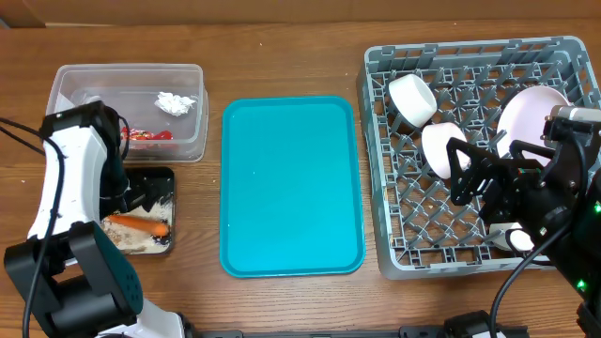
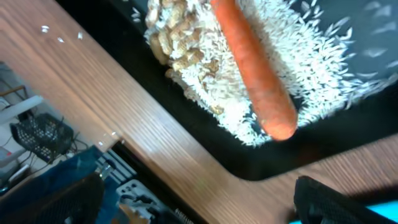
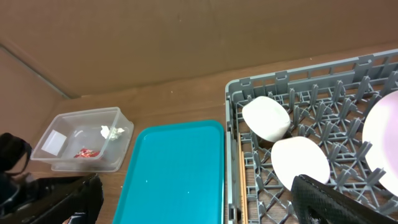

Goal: Sort waste into correct bins and load items into the dishwasher
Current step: 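Open the left gripper and raise it away from the black tray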

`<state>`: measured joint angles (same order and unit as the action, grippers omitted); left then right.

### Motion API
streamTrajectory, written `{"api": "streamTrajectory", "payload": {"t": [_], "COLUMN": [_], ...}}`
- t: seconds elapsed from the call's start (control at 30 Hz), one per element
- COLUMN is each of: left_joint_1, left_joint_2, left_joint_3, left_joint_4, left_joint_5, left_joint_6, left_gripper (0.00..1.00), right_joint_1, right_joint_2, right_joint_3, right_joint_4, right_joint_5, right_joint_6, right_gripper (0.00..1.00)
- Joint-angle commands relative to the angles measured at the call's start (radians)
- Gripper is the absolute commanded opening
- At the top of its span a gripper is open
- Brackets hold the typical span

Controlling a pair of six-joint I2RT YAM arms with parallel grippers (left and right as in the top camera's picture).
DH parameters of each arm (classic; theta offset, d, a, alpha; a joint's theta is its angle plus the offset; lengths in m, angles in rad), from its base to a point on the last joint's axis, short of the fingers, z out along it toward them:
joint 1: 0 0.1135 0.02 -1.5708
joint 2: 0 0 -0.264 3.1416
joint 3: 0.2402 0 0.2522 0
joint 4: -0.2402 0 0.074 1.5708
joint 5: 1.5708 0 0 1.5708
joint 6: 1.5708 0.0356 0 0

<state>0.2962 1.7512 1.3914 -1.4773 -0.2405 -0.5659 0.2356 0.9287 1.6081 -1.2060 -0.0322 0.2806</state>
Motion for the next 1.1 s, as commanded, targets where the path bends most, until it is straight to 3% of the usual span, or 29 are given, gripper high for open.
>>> {"api": "streamTrajectory", "payload": {"t": [0.0, 0.3, 0.47, 0.57, 0.7, 0.8, 1.07], "left_joint_1": [0.005, 0.005, 0.004, 0.004, 0.004, 0.004, 0.005], "left_joint_2": [-0.022, -0.12, -0.192, -0.238, -0.295, -0.306, -0.296], "left_joint_3": [0.147, 0.478, 0.644, 0.729, 0.752, 0.752, 0.751], "left_joint_4": [-0.044, -0.153, -0.154, -0.143, -0.133, -0.101, -0.098], "left_joint_5": [0.002, 0.06, 0.249, 0.267, 0.268, 0.267, 0.267], "left_joint_6": [0.032, 0.049, 0.192, 0.215, 0.201, 0.123, 0.116], "left_gripper": [1.0, 1.0, 1.0, 1.0, 1.0, 1.0, 1.0], "right_joint_1": [-0.002, -0.002, -0.002, -0.002, -0.002, -0.002, -0.002], "right_joint_2": [-0.002, -0.002, -0.002, -0.002, -0.002, -0.002, -0.002], "right_joint_3": [0.009, 0.009, 0.009, 0.009, 0.009, 0.009, 0.009], "right_joint_4": [0.003, 0.003, 0.003, 0.003, 0.003, 0.003, 0.003], "right_joint_5": [0.013, 0.013, 0.013, 0.013, 0.013, 0.013, 0.013], "right_joint_6": [0.002, 0.002, 0.002, 0.002, 0.002, 0.002, 0.002], "right_gripper": [1.0, 1.0, 1.0, 1.0, 1.0, 1.0, 1.0]}}
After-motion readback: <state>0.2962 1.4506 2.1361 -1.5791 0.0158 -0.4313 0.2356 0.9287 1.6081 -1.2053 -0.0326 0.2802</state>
